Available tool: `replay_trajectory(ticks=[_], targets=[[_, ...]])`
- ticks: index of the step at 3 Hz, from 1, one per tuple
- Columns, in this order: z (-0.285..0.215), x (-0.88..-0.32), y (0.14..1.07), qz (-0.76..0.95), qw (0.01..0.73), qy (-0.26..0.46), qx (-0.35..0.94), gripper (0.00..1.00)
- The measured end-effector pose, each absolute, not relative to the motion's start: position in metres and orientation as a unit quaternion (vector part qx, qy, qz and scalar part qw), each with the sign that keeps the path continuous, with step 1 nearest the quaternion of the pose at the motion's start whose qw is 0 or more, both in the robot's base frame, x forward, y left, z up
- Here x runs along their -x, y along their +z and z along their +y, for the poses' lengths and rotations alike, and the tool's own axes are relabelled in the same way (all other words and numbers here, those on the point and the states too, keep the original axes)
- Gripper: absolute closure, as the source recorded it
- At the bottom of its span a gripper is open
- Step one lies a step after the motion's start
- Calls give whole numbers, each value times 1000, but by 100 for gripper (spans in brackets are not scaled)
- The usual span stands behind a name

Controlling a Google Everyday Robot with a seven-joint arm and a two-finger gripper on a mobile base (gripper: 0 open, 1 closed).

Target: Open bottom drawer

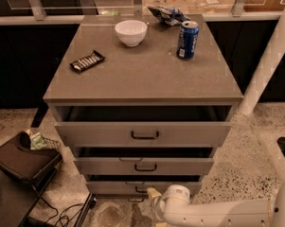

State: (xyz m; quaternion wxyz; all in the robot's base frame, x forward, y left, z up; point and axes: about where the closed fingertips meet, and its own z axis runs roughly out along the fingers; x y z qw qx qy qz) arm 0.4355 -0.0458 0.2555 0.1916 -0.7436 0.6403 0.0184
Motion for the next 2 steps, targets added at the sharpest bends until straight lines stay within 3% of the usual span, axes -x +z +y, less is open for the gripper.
replay_trajectory(ticks=[2], targets=[[-29,-446,237,632,177,-2,755,0]])
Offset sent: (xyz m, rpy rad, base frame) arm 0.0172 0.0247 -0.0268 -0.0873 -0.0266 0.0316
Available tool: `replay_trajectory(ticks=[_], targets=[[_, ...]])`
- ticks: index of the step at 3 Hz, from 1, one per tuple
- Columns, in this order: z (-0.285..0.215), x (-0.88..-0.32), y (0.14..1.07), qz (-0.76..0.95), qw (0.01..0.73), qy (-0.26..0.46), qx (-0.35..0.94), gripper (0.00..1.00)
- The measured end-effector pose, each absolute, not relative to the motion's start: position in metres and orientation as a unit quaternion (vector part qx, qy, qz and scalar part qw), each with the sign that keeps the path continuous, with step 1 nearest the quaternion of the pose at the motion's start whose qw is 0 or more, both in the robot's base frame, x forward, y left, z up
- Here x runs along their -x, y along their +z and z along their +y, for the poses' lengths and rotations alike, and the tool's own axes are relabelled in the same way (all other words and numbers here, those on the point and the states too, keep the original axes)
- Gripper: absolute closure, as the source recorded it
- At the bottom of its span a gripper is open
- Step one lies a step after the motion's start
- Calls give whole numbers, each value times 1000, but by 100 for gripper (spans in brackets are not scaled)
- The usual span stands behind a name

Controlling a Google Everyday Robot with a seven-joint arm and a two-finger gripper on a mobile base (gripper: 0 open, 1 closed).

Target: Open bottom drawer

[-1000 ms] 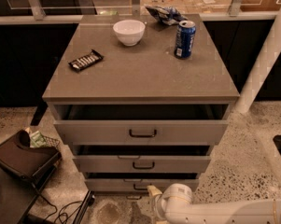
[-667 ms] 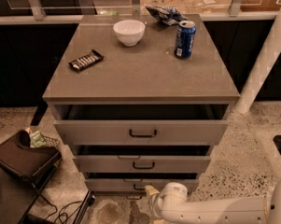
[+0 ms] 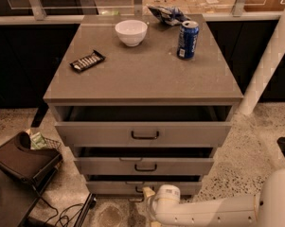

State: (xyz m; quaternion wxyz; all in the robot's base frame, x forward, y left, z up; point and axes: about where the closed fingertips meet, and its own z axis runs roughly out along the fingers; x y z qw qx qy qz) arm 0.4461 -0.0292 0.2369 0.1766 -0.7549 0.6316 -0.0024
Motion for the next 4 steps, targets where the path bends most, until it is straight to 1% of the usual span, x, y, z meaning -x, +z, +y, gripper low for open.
replay_trajectory(ticks=[2,4], targets=[[-13,-451,209,625,170,-5,762,0],[-7,-457,192,620,162,-14,768,0]])
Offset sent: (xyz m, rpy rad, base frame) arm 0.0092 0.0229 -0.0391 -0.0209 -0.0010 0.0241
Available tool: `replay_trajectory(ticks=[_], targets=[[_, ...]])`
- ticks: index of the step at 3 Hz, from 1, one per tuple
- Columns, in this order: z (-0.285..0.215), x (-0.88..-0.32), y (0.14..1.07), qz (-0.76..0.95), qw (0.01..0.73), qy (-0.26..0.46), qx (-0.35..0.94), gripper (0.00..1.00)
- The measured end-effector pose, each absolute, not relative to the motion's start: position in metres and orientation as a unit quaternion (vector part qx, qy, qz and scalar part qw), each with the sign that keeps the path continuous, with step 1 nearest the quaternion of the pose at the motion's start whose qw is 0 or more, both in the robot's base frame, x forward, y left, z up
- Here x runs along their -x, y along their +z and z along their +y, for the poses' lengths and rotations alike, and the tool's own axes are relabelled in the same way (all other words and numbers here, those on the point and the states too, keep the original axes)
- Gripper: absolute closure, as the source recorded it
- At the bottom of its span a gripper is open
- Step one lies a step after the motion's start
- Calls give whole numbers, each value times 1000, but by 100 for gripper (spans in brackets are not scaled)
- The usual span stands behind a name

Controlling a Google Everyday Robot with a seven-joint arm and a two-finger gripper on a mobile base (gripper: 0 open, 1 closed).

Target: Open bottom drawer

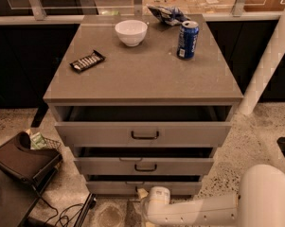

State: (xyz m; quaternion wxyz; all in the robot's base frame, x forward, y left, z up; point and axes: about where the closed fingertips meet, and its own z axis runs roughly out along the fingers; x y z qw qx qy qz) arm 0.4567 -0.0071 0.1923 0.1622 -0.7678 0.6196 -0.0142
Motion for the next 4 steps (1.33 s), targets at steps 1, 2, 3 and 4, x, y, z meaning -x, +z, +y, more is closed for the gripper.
replay_trajectory(ticks=[1,2,3,4], targets=[[-7,-466,184,617,160,-18,771,0],[-7,-476,172,614,156,-17,773,0],[-8,-485,159,614,149,-16,775,0],[-13,-492,150,618,140,-19,774,0]])
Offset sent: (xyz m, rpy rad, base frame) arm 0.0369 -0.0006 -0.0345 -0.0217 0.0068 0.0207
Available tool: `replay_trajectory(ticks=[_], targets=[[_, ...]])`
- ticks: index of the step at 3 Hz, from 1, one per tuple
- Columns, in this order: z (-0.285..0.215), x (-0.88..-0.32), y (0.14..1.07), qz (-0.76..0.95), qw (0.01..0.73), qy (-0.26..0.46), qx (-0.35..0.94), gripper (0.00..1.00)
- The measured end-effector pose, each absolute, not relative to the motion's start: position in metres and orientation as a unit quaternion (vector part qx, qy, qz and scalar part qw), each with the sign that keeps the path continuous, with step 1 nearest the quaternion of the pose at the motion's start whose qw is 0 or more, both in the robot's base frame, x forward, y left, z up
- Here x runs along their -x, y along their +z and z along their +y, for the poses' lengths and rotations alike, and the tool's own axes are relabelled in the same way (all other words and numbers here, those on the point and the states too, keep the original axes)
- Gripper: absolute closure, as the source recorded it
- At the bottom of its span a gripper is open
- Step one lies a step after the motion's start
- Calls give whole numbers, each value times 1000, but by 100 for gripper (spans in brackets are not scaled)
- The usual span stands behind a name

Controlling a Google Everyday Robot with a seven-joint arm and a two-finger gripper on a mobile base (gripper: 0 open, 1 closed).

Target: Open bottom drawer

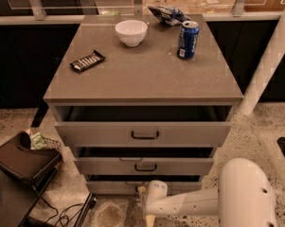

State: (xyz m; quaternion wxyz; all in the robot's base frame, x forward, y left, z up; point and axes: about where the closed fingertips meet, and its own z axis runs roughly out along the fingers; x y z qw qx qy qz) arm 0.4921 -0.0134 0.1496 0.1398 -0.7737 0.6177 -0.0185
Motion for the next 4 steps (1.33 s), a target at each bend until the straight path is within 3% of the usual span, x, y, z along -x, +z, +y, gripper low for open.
replay_trajectory(ticks=[3,4], targets=[[-24,-499,140,627,130,-21,768,0],[-24,-499,140,627,130,-20,768,20]])
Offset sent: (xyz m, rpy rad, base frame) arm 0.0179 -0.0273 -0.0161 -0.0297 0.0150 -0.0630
